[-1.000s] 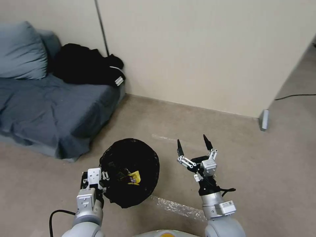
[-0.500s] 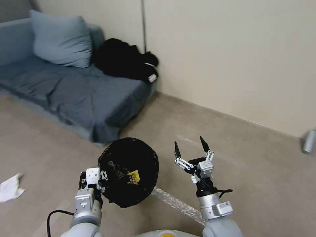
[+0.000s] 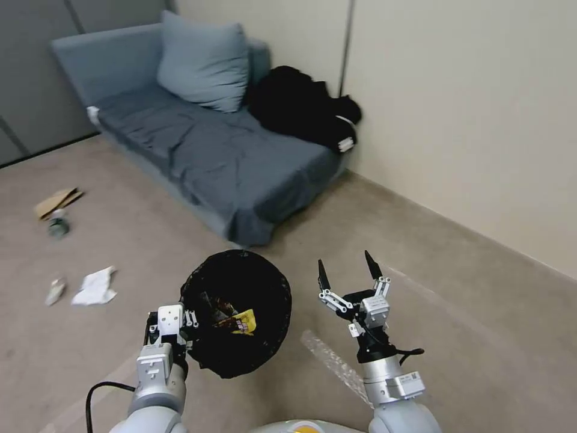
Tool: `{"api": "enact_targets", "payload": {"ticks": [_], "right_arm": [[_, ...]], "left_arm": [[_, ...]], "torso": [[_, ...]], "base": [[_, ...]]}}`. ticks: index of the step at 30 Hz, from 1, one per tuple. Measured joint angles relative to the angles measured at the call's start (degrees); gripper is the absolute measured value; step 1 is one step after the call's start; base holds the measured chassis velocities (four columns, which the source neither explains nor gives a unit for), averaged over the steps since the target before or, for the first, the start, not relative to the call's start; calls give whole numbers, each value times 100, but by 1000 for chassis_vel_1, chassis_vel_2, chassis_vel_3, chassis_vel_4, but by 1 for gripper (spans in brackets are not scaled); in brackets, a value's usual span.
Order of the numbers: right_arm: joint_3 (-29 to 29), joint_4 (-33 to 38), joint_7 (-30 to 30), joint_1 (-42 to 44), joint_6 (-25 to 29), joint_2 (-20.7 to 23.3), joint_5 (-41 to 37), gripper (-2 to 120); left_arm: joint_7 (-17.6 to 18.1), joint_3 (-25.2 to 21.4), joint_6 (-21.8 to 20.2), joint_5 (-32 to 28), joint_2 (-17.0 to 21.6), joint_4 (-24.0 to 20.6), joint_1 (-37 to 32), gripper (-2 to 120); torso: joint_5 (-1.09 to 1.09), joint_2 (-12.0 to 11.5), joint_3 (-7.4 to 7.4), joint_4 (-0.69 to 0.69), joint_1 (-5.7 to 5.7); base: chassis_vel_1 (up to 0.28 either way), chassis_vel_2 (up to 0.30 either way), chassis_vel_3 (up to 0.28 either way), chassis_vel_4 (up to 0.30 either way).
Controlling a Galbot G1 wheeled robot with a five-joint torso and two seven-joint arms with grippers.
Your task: Pick up the trash bin, then pick up the garbage from the floor and place it into the trash bin.
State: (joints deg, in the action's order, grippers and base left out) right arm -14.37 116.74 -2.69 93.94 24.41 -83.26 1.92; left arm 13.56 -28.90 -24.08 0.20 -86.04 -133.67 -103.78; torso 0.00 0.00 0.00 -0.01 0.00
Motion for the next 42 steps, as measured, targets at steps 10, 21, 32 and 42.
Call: {"api": "enact_targets", "payload": {"ticks": [10,21,32,42], "right_arm": [[92,-53,111,-120,-24,-40,-14,99],[107,-20,140,-167,-13,-27,-29,99],[117,-151,178,-236,62,-38,-10,99],[53,-89,204,-111,113,-71,105,99]], "left_arm": [[-9,-8,-9,25,-40,-17,-38,1],[-9,-37,-7,36,-51,-60,-59,1],[-7,-84,6,47,-76,-39,-78,1],[-6,-42,45,9,-29,-17,-2,1]], "torso": [[0,0,0,1,0],[2,0,0,1,0],[-3,0,0,1,0],[-1,0,0,1,0]], "base": [[121,122,126,126],[123,126,130,131],[124,121,121,121],[118,127,128,128]]}}
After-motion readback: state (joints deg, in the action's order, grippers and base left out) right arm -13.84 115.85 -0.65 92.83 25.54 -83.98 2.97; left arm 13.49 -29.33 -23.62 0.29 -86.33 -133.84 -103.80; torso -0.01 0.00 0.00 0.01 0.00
